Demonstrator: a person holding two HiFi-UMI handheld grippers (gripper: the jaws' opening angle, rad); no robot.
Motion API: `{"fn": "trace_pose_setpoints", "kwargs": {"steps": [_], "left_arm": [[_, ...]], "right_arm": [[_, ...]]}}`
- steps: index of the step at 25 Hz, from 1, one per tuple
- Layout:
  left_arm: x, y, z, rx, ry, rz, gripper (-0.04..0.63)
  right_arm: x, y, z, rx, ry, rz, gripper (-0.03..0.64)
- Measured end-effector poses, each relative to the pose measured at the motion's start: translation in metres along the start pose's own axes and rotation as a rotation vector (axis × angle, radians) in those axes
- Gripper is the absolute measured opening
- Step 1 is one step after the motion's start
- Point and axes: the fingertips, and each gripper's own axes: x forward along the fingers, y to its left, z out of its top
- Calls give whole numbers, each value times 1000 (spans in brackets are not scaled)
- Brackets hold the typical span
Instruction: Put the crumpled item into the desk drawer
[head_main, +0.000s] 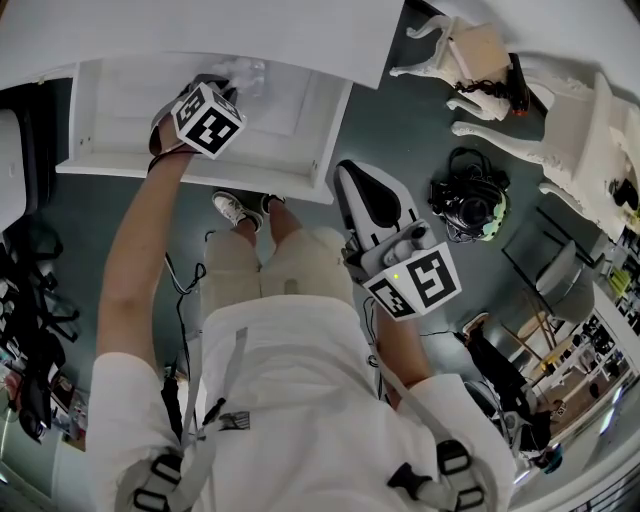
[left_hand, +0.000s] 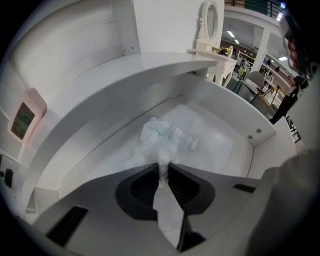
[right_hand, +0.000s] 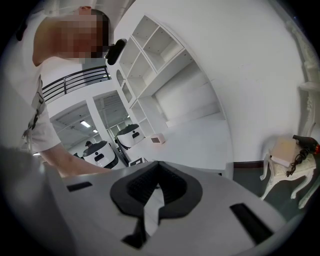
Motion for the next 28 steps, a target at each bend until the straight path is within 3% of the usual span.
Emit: {"fn": "trace_pose_setpoints", "kwargs": {"steps": [10, 18, 25, 28], "left_arm": [[5, -2, -2, -10, -8, -19, 66], [9, -2, -1, 19, 47, -2, 67], [9, -2, 1, 77, 83, -39, 84], [5, -5, -4, 42, 85, -56, 107]], "right_arm": [[-2, -3, -15, 16, -5, -25, 9], [-5, 3, -22, 11, -2, -31, 9], [-15, 17, -6, -11, -40, -33, 9], [-26, 26, 2, -13, -53, -30, 9]]}}
